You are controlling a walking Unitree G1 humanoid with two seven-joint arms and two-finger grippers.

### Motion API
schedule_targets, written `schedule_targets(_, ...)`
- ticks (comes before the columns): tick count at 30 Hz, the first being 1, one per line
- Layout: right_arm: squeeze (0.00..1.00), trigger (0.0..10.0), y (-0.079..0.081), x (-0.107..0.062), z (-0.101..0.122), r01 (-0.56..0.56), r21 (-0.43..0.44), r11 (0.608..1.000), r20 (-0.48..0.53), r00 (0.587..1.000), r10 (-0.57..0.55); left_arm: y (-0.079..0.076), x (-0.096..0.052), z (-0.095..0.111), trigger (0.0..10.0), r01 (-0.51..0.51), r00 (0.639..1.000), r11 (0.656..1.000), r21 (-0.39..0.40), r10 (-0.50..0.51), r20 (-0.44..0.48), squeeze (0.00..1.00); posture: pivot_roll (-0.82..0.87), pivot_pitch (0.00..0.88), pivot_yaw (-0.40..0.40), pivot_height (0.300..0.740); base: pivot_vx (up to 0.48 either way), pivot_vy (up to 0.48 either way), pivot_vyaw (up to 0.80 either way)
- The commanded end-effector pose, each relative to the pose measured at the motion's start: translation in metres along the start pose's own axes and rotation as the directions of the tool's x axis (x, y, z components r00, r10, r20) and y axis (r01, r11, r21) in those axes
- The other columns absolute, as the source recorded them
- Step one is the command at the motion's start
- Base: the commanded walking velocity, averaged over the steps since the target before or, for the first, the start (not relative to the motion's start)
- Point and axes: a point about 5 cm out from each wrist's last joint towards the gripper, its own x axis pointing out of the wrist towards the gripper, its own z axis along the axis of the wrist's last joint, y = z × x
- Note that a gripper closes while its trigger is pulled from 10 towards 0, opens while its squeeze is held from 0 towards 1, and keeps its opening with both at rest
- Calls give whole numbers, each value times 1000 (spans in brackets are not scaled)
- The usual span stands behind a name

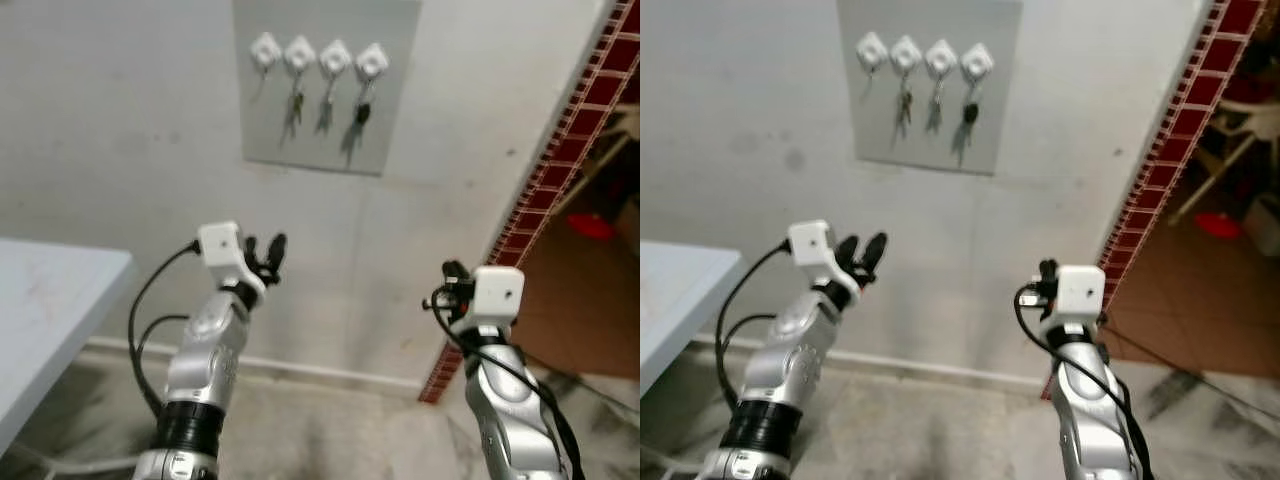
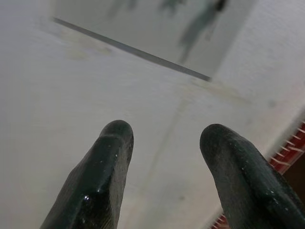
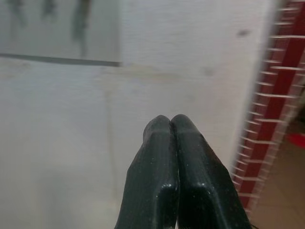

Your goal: Hang keys on a hook

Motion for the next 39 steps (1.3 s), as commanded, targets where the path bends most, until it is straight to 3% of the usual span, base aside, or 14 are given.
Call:
schedule_targets(1,0,10000,-1,3,5,6,0,1000,21,1000,-6,-1,2,4,10000,9,1000,1000,22,-9,-1,0,-39,0,-24,740,0,0,-750)
schedule_targets(10,0,10000,-2,3,7,13,-3,1000,28,1000,-12,-1,2,5,10000,22,1000,1000,17,-22,-6,0,-42,0,-20,740,0,0,-752)
schedule_targets(29,0,10000,-3,1,11,8,-21,1000,67,998,-7,4,2,4,10000,-11,1000,1000,-11,11,-14,0,-43,0,-19,740,0,0,0)
schedule_targets(39,0,10000,-2,-1,10,8,-20,1000,68,998,-7,5,3,3,10000,-18,1000,1000,-21,18,-23,0,-44,0,-19,740,0,373,0)
